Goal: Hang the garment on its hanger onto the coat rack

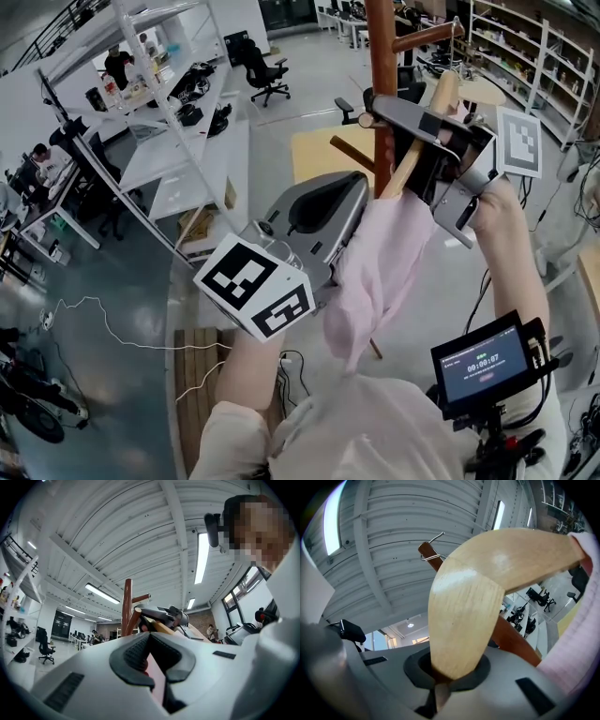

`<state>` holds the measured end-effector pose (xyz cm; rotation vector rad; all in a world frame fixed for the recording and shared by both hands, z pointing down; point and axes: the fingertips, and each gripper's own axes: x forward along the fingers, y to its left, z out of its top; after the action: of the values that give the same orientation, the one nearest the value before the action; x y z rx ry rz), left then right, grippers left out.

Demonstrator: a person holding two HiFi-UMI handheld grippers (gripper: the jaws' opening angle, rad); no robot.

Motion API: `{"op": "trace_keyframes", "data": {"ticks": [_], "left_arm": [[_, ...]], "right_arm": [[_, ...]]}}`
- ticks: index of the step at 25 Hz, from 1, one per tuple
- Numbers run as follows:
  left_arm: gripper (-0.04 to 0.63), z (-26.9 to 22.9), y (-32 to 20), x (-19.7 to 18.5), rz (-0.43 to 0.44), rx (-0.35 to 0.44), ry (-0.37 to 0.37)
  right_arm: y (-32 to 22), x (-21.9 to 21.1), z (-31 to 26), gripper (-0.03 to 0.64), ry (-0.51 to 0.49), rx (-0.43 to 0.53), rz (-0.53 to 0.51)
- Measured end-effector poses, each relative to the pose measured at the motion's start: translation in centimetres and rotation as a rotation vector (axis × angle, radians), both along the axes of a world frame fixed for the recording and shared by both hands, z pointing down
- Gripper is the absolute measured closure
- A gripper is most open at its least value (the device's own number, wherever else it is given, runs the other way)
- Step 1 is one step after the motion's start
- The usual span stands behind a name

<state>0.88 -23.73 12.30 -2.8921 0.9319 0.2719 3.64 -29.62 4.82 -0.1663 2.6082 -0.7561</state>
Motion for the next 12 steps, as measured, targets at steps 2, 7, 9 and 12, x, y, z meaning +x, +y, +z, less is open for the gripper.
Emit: {"op": "trace_keyframes", "data": {"ticks": [2, 7, 9, 12], "left_arm": [[0.591, 0.07, 0.06, 0.12, 0.007, -0.001, -0.003], [0.591, 0.09, 0.12, 0.25, 0.021, -0.006, -0.011], [0.591, 0.29, 0.19, 0.45, 0.024, -0.005, -0.018], [0.591, 0.56, 0.45, 0.9, 0.027, 0.006, -0.034]], "right_arm": [[-0.02, 0.13, 0.04, 0.605, -0.01, -0.002, -0.008], [-0.03, 0.45, 0.14, 0.605, -0.037, -0.012, -0.032], [-0.04, 0.58, 0.19, 0.605, -0.048, -0.017, -0.042], [-0.1, 0.8, 0.27, 0.606, -0.06, -0.017, -0.054]]}}
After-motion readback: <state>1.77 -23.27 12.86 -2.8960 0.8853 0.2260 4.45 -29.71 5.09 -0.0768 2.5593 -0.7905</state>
